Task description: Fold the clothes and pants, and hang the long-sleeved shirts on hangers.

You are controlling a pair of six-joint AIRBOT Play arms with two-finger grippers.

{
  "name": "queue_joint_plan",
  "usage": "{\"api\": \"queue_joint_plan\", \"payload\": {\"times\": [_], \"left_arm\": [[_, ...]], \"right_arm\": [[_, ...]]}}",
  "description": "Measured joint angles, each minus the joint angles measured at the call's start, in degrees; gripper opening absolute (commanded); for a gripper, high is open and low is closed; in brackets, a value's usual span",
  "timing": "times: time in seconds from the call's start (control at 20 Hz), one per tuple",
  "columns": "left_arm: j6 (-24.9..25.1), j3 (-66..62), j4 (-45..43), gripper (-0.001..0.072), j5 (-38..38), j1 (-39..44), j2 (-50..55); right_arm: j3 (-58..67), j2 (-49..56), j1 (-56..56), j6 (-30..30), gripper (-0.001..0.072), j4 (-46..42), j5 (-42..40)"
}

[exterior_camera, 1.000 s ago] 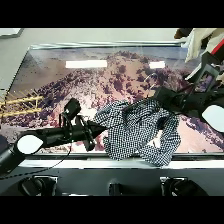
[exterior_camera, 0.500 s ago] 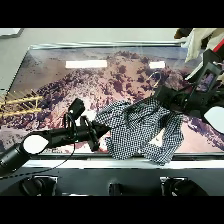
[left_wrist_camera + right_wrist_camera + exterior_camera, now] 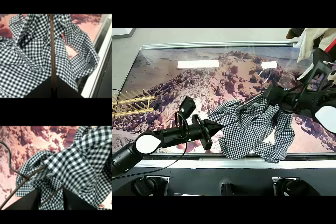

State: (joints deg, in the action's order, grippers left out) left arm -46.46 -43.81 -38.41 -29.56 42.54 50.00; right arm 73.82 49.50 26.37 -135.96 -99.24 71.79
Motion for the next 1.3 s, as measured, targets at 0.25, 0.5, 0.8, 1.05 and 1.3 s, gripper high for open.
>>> {"api": "queue_joint_plan", "payload": {"times": [0.25,0.5,0.8,1.05,1.3], "left_arm": [[0.0,0.0,0.1,0.0016,0.4,0.0,0.0],[0.0,0.0,0.1,0.0017,0.6,0.0,0.0],[0.0,0.0,0.1,0.0017,0.6,0.0,0.0],[0.0,0.0,0.1,0.0017,0.5,0.0,0.0],[0.0,0.0,0.1,0.0017,0.5,0.0,0.0]], "right_arm": [[1.2,-3.0,-2.7,-6.2,0.0327,-6.9,4.2],[6.8,-0.2,-21.2,4.2,0.0396,-1.2,8.3],[12.4,9.7,-37.0,54.2,0.0548,19.7,9.6],[13.1,16.4,-39.3,85.5,0.0544,23.9,10.8],[13.3,21.4,-39.7,97.7,0.0545,27.1,11.8]]}}
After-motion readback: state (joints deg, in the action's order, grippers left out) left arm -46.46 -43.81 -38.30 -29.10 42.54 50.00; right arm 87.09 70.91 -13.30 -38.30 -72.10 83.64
